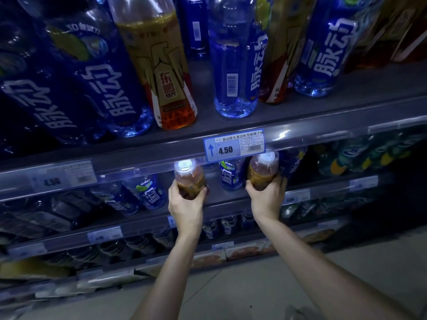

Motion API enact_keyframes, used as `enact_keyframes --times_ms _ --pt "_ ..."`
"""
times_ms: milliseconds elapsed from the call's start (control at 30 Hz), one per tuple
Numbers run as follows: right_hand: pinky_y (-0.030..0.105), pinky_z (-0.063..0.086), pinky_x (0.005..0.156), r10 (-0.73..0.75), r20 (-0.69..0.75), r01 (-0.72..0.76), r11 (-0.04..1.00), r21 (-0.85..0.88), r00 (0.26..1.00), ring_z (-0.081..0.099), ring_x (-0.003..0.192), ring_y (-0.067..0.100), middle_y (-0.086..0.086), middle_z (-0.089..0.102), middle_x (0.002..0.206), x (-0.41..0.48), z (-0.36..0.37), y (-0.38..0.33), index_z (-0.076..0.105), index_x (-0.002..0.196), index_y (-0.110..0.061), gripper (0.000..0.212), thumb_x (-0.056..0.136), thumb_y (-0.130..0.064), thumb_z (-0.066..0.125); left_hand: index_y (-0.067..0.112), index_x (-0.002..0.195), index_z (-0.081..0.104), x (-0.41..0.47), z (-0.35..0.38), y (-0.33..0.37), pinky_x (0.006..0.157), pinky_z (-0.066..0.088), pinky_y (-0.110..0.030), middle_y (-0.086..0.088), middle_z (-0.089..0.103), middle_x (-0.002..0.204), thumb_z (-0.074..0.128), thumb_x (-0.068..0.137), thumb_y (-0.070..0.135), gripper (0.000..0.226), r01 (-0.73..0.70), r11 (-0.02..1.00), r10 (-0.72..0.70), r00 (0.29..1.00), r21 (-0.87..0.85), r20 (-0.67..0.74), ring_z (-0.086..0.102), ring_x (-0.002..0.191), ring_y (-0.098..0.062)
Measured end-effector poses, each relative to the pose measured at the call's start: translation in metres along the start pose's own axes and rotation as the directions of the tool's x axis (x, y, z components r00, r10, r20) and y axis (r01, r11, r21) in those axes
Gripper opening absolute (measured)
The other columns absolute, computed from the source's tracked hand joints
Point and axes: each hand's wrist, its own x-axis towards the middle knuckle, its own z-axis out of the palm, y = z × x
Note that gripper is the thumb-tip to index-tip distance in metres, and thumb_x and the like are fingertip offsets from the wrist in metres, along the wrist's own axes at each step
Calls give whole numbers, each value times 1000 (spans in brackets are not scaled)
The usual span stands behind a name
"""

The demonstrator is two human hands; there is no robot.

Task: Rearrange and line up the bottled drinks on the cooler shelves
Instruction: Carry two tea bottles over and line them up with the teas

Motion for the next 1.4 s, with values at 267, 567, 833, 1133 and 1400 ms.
enact_keyframes --times_ms 267,567,833,1133,1400 --pt "41 43 90 -61 -26 62 998 25 998 51 112 37 20 51 119 -18 -15 -8 53 116 7 63 68 -20 84 23 124 55 -17 -13 1 92 50 -29 6 60 116 86 66 31 66 -30 999 30 999 -18 44 59 105 -9" --pt "36 45 89 -201 30 200 980 23 979 50 111 29 8 48 117 -56 -48 -9 53 112 -5 58 68 -26 83 26 126 53 -51 -31 18 87 50 -27 8 57 116 86 65 34 70 -60 998 61 996 -11 59 56 104 -7" --pt "2 21 88 -313 36 309 948 72 949 48 108 19 0 49 113 -59 -91 -9 52 117 -12 62 65 -26 83 28 124 55 -93 -22 50 83 50 -23 13 57 112 86 62 36 70 -109 994 108 994 4 29 57 101 -2" --pt "-1 23 89 -377 74 358 914 190 923 44 109 14 -2 46 114 -8 -189 -6 53 120 -9 62 68 -25 84 39 117 56 -167 16 118 75 51 -16 16 58 109 84 65 37 59 -143 986 139 989 -91 -51 59 98 1" --pt "11 34 85 -414 57 389 888 245 908 42 108 9 1 44 115 57 -264 -24 54 122 -8 64 69 -33 81 47 114 51 -199 58 207 72 44 -7 18 55 114 83 66 41 58 -197 972 194 980 -128 -37 51 100 15"
